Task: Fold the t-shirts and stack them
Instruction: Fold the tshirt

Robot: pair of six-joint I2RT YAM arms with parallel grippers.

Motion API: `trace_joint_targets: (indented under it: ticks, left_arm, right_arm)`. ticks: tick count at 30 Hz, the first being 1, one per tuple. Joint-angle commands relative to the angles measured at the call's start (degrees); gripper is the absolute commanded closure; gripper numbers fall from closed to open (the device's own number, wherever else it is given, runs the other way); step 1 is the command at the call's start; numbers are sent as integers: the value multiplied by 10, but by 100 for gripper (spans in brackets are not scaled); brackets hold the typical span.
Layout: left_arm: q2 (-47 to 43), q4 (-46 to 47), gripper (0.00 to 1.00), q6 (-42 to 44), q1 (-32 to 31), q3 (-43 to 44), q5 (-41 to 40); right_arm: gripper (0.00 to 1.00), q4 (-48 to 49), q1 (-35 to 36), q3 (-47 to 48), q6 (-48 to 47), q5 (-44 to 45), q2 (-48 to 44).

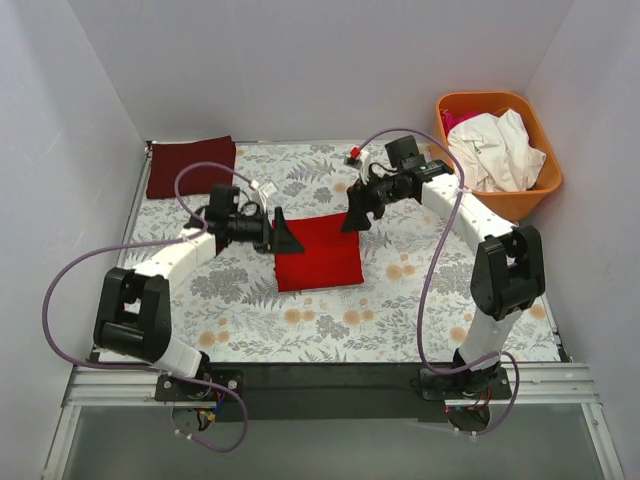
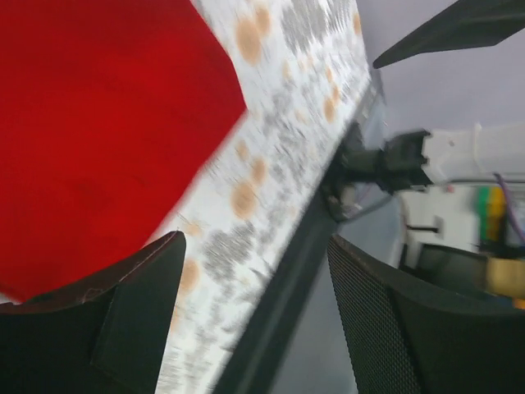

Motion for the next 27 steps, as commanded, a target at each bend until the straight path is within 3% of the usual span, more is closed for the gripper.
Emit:
trace_joint_targets:
  ticks: [1,3,8,13,17,21,22,24,27]
  left_arm:
    - [-49,157,30,-215,-46,-121,56]
    - [-50,215,28,-240,-63,-151,45]
    - [36,247,28,-244,-68,-167,16]
    - [158,267,29,-235,-18,-183,17]
    - [192,243,29,-215,8,-175,26]
    - [168,179,34,-177,27,-160,66]
    - [149,152,37,-132,29,-153,80]
    - [81,97,38,-88,31,-132,88]
    - [39,87,38,-58,33,-103,82]
  right_arm:
    - [19,-2,28,-73,117,-136,-2]
    - [19,46,34,-121,143,-160,4]
    - [19,123,33,-178,195,-156,47]
    - [22,160,14,-240,209,-150,134]
    - [22,172,-10,-274,202,-105,144]
    - [22,137,-36,-281,163,-91,120]
    - [25,113,-38,-272,139,-96,109]
    - [26,43,-38,-229,83,-114,70]
    - [26,30,-39,-179,74,-127,31]
